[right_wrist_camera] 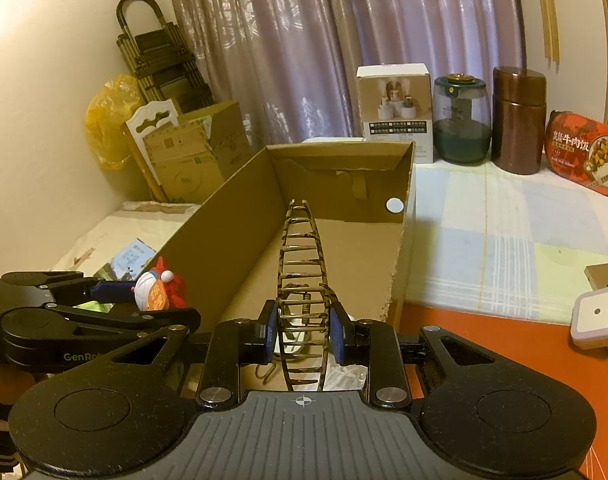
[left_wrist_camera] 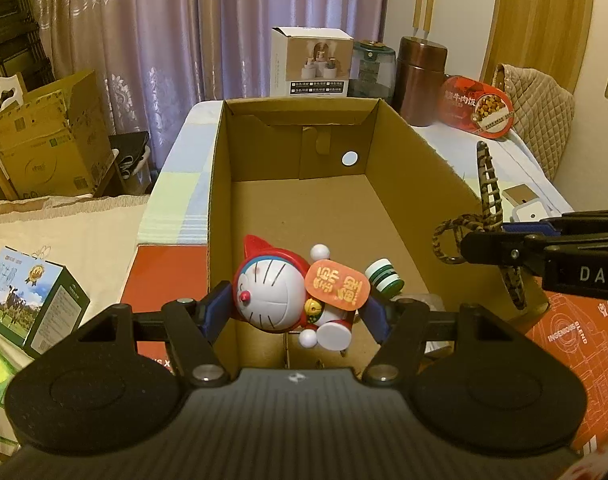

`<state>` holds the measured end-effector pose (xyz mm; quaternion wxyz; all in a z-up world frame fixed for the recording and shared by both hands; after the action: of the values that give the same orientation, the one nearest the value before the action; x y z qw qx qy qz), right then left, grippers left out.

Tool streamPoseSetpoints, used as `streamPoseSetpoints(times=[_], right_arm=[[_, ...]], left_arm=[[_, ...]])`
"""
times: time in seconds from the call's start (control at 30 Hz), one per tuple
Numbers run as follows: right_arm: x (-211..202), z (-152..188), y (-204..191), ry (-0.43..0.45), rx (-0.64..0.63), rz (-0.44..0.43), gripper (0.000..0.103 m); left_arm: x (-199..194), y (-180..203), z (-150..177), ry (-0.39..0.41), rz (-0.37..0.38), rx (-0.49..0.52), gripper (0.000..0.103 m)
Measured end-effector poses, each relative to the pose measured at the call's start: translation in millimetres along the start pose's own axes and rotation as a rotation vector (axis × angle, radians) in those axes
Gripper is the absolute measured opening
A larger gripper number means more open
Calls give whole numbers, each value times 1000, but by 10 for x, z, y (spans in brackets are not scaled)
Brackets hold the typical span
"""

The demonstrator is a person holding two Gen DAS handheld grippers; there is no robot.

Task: Organize rigid objects
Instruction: 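Open the left tool to drop the Doraemon figure into the box, then lower the wire spiral into the box and open the right tool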

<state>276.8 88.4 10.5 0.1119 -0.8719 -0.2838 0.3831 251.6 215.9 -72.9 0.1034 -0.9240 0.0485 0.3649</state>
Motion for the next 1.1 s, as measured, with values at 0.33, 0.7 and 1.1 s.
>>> streamPoseSetpoints(times=[0.33,0.7,1.1], right_arm=[[14,5,6,-8,3,3,23],[22,9,33,-13,5,7,23],[21,8,41,-11,6,8,23]], left_arm=[[18,12,-8,-3,0,13,64],[0,-6,-18,10,-8,-8,66],[-50,3,-44,26,-8,-15,65]])
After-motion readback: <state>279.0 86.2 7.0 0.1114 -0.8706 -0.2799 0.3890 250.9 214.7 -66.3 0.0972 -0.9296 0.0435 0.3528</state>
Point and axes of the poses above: each gripper's, at about its wrist camera, not at the fingertips, and x roughly the way its jaws point, y to its right, z to its underside, the point moved 9 cm from there along x, roughly the way its jaws point, and after that the axes turned 14 degrees about x, right-handed, at the moved point
